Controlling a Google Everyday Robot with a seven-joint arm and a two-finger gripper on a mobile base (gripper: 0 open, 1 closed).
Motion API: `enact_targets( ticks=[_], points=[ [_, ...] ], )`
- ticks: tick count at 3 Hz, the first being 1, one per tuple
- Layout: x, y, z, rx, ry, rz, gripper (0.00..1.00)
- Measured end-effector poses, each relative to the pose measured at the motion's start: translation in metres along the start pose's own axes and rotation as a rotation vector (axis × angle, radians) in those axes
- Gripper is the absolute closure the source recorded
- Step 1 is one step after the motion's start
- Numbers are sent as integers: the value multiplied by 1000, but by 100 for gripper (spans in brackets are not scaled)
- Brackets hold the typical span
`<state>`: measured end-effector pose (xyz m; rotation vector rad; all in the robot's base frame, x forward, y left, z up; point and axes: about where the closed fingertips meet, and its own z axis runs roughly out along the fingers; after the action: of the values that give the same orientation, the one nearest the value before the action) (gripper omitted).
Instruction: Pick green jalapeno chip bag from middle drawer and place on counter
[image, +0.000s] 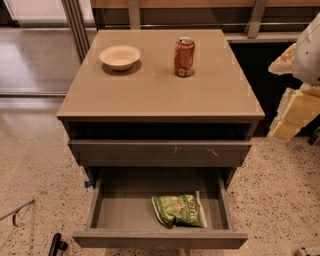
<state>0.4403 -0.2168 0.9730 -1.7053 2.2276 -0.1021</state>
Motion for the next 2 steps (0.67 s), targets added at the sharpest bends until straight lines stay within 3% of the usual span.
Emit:
enact_targets(
  ticks=[1, 2],
  points=[
    [-2, 5, 28, -9, -46, 19, 42],
    [-9, 32, 99, -77, -160, 43, 66]
  ],
)
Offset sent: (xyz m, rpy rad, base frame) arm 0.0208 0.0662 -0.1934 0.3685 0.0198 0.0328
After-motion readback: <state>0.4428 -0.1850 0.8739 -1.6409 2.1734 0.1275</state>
